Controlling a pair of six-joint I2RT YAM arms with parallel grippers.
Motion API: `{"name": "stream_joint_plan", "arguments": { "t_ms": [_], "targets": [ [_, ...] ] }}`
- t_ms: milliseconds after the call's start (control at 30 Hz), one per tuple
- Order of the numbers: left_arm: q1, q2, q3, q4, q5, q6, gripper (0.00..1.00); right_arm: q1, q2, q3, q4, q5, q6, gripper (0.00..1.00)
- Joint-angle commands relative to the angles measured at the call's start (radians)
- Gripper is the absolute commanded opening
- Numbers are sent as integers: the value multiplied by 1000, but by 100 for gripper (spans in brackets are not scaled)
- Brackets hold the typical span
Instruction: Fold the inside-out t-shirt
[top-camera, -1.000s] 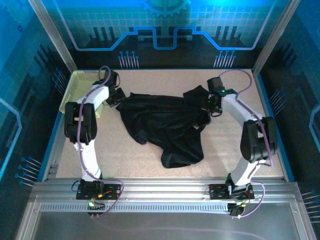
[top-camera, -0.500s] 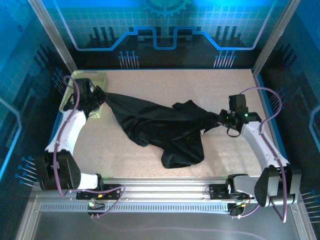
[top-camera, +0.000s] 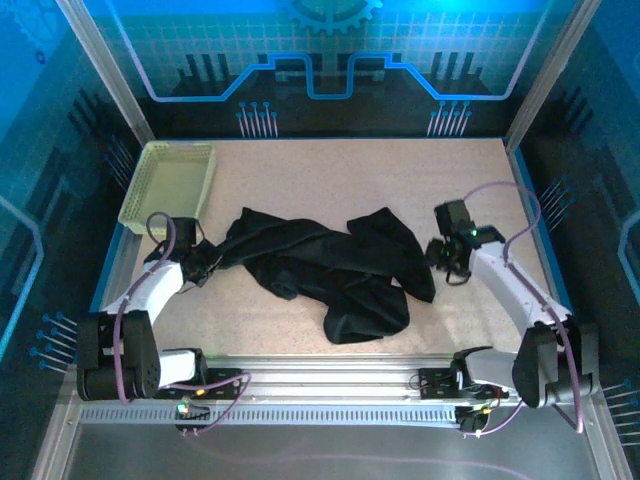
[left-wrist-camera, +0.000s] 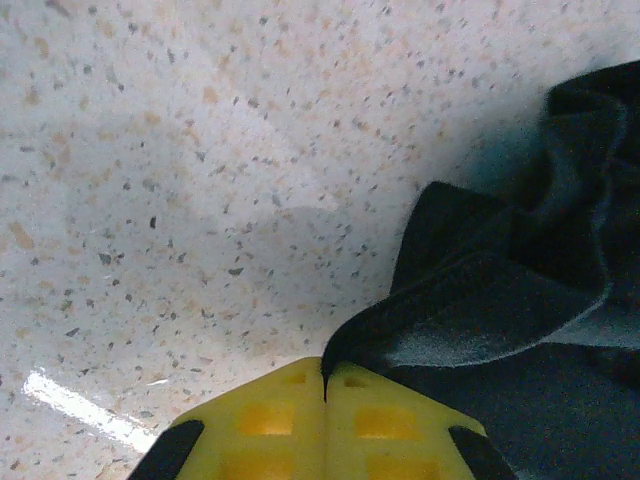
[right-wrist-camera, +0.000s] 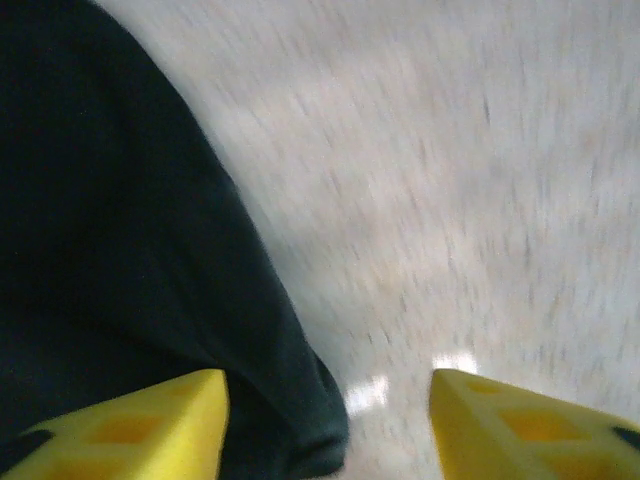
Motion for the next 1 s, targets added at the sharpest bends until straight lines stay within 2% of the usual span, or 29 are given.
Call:
{"name": "stream_joint_plan", "arguments": {
  "t_ms": [0,100,200,400,567,700,967],
  "targets": [
    [12,-10,39,0,-22,14,0,7,156,186,104,-13,-84,58],
    [12,-11,65,-11,-17,22,0,7,384,379,102,-125,-102,52],
    [12,-12,84,-19,-14,33,0,14,588,536,99,-167,-96,46],
    [17,-1,84,-9,-1,42,0,34,852,769,62,-238,-90,43],
    [18,6,89,5,15,50,0,69,947,863,20,-238,-100,38],
    [19,4,100,14,25,53,0,66,984,892,1,-227,-101,26],
    [18,0,130,-3,22,57,0,60,998,930,-37,-221,-105,25]
  ]
}}
